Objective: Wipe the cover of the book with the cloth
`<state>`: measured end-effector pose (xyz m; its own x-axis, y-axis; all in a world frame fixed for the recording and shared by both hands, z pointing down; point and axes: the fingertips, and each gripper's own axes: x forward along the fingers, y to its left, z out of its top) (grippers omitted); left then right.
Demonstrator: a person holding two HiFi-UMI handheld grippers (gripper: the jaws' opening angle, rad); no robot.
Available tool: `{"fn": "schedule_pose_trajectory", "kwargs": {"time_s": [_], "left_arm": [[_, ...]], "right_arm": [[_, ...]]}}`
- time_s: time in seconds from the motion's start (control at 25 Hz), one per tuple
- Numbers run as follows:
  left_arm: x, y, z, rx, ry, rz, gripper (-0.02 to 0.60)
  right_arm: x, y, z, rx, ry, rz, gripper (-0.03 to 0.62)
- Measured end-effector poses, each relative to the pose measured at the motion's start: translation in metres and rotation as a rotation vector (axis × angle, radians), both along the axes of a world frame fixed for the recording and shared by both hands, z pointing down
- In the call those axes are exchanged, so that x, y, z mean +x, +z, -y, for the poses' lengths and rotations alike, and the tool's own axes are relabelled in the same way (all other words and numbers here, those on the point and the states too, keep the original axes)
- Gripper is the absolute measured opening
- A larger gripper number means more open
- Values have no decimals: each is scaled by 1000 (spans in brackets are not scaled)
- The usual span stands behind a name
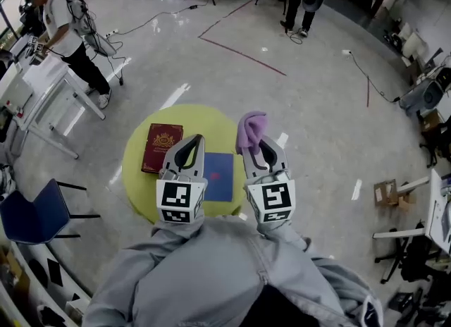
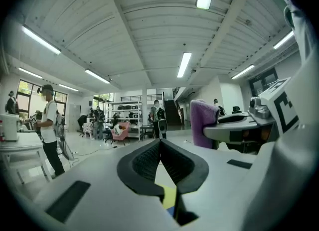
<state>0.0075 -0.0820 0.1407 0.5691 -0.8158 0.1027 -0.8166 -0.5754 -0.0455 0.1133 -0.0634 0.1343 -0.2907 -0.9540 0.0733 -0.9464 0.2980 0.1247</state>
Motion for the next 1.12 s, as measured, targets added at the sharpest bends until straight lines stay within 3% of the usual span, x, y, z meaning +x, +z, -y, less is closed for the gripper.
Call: {"fn": "schedule_pose_trajectory", "kwargs": {"time_s": [0.2,0.4,1.12], "left_arm": [[10,-10,-12,48,-7,3,17],[16,4,-21,33,-2,17,17],[20,22,-51,15,-31,-10,17]], "right_arm": [[-6,-3,-10,23,-29,37,98],[-7,4,-14,6,-58,96,98],[-9,15,-35,23,-125,90,98]]}}
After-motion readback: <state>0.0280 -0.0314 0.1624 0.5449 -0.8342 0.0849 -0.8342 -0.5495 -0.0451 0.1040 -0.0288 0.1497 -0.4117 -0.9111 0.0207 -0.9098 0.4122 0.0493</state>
